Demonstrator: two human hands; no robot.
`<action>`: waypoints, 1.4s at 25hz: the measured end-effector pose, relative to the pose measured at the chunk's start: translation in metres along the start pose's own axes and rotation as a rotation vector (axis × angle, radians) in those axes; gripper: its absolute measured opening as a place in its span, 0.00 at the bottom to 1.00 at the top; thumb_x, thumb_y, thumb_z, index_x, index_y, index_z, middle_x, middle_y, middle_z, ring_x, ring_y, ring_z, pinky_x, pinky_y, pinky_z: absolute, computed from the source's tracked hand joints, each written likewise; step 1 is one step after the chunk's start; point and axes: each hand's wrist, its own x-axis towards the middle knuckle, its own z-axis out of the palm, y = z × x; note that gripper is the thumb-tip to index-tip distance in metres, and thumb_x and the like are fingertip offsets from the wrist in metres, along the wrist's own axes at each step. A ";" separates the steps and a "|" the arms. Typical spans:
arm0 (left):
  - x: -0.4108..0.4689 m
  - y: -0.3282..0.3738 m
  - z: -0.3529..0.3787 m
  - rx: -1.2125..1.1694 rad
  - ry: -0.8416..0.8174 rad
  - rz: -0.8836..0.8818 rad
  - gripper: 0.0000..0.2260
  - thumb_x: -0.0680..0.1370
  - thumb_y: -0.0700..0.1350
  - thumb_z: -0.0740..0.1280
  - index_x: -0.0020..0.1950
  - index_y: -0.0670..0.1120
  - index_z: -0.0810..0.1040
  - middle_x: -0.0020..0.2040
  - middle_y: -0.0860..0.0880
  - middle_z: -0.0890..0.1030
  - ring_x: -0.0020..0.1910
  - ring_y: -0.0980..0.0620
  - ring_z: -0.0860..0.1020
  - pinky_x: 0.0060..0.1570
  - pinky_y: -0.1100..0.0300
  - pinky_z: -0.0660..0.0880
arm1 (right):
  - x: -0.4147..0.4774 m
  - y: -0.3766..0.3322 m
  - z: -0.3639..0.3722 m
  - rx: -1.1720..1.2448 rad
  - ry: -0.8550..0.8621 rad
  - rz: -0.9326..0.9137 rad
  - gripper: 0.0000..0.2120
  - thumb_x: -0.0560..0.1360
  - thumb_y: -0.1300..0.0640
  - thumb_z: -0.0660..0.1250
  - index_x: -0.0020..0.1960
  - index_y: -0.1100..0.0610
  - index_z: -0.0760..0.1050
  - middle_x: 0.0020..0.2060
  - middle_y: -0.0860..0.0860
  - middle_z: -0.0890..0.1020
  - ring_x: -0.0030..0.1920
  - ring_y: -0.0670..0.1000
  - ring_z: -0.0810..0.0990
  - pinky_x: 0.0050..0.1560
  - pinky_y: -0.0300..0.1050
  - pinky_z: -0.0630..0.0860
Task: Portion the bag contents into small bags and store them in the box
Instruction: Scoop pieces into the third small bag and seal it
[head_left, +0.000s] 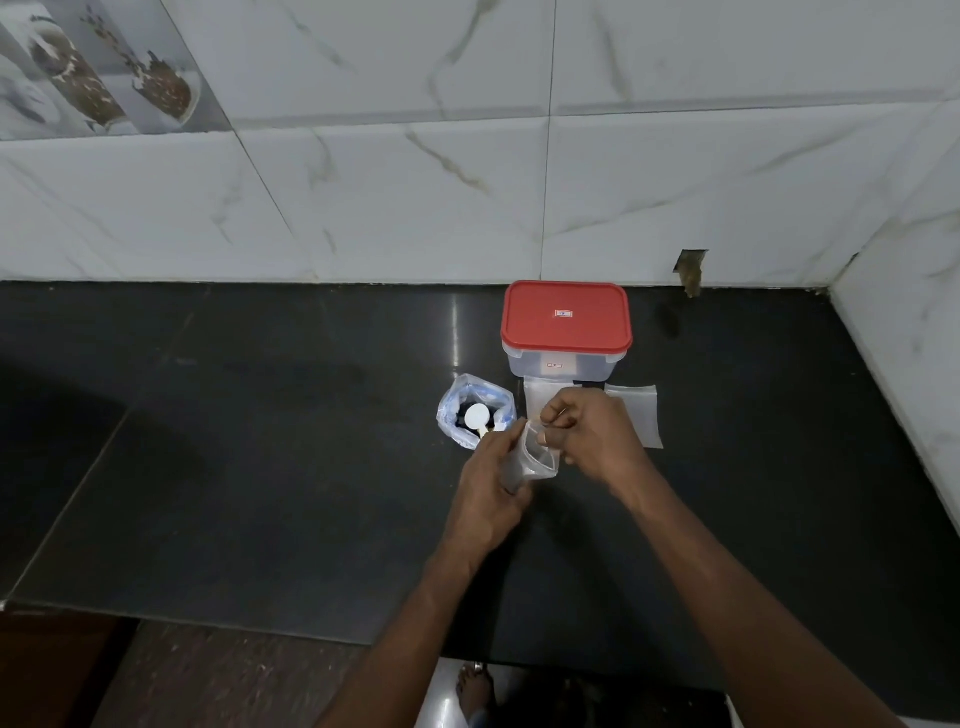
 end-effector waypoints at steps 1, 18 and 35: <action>0.000 -0.003 -0.001 0.014 0.006 0.003 0.31 0.72 0.39 0.73 0.75 0.50 0.70 0.68 0.54 0.76 0.68 0.61 0.73 0.70 0.58 0.71 | 0.003 -0.001 0.003 -0.021 -0.017 -0.006 0.09 0.68 0.66 0.76 0.39 0.54 0.78 0.35 0.56 0.83 0.29 0.49 0.78 0.31 0.41 0.75; 0.003 -0.010 -0.036 -0.231 0.072 -0.088 0.32 0.64 0.41 0.84 0.61 0.60 0.75 0.55 0.68 0.81 0.58 0.68 0.78 0.56 0.74 0.73 | 0.013 -0.022 0.042 0.047 -0.094 -0.020 0.04 0.69 0.67 0.74 0.40 0.61 0.80 0.32 0.56 0.83 0.27 0.50 0.79 0.28 0.41 0.77; 0.001 -0.023 -0.032 -0.110 0.262 -0.046 0.27 0.69 0.55 0.73 0.66 0.45 0.78 0.56 0.53 0.82 0.55 0.57 0.81 0.55 0.57 0.79 | -0.002 -0.027 0.062 -0.117 -0.166 -0.233 0.04 0.71 0.59 0.71 0.40 0.55 0.85 0.69 0.45 0.72 0.63 0.39 0.72 0.59 0.41 0.72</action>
